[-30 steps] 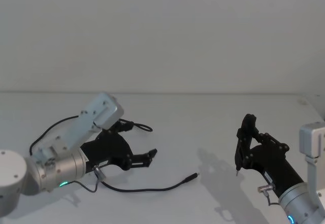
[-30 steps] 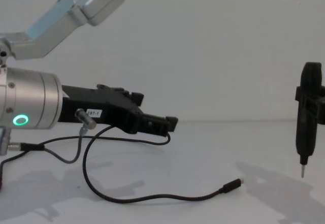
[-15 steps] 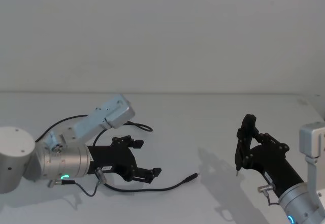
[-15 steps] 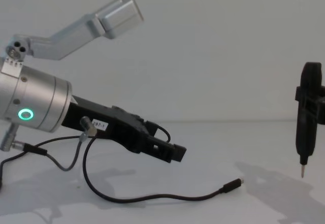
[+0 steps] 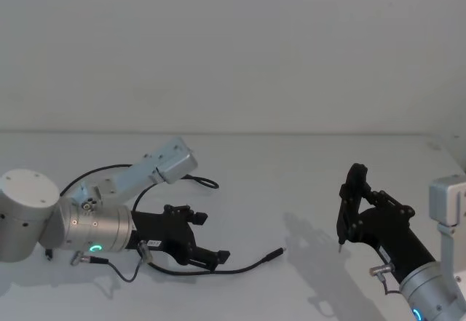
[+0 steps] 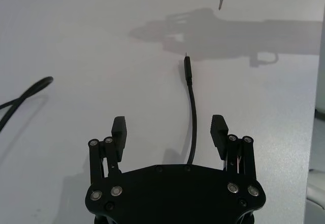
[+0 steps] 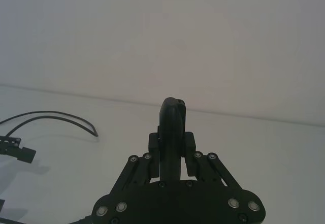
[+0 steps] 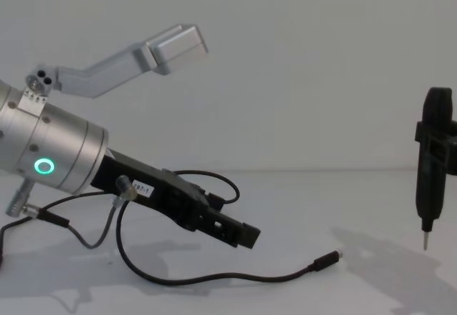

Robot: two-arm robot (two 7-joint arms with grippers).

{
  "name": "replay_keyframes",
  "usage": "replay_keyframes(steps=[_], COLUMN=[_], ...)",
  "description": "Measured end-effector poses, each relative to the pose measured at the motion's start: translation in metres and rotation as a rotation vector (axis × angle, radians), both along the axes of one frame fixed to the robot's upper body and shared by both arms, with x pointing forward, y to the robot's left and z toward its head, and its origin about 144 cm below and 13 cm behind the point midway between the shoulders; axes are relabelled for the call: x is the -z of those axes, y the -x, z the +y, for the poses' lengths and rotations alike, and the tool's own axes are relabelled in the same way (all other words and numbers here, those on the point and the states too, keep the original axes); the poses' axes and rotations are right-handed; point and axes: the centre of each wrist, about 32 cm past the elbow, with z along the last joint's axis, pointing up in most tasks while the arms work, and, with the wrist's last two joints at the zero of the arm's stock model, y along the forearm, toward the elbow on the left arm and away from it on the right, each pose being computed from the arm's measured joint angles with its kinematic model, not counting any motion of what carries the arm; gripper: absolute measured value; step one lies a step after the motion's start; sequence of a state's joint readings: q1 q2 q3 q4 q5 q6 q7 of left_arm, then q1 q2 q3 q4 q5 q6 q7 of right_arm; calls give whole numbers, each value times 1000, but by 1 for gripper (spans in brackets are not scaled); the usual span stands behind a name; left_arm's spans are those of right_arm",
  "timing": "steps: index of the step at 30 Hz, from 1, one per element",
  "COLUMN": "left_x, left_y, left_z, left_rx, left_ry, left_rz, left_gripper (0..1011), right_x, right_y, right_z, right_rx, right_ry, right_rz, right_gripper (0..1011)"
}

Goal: Pick up the data cable with the one hand.

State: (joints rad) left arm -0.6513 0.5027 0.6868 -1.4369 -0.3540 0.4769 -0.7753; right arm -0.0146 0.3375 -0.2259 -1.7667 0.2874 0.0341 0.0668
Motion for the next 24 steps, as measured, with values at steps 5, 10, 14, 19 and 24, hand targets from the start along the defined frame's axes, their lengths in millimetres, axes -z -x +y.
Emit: replay_keyframes(steps=[5, 10, 14, 19, 24], left_x=[2, 5, 7, 10, 12], left_y=[-6, -9, -12, -13, -15], left_z=[-1, -1, -1, -1, -2], left_rx=[18, 28, 35, 43, 51], left_ry=[-20, -42, -68, -88, -104], left_rz=[22, 34, 42, 41, 40], left_gripper=[1001, 1001, 1001, 1001, 1001], right_x=[0, 0, 0, 0, 0], right_y=[0, 0, 0, 0, 0], right_z=[0, 0, 0, 0, 0], right_rx=[0, 0, 0, 0, 0], right_ry=[0, 0, 0, 0, 0], right_rz=[0, 0, 0, 0, 0], right_gripper=[279, 279, 279, 279, 279])
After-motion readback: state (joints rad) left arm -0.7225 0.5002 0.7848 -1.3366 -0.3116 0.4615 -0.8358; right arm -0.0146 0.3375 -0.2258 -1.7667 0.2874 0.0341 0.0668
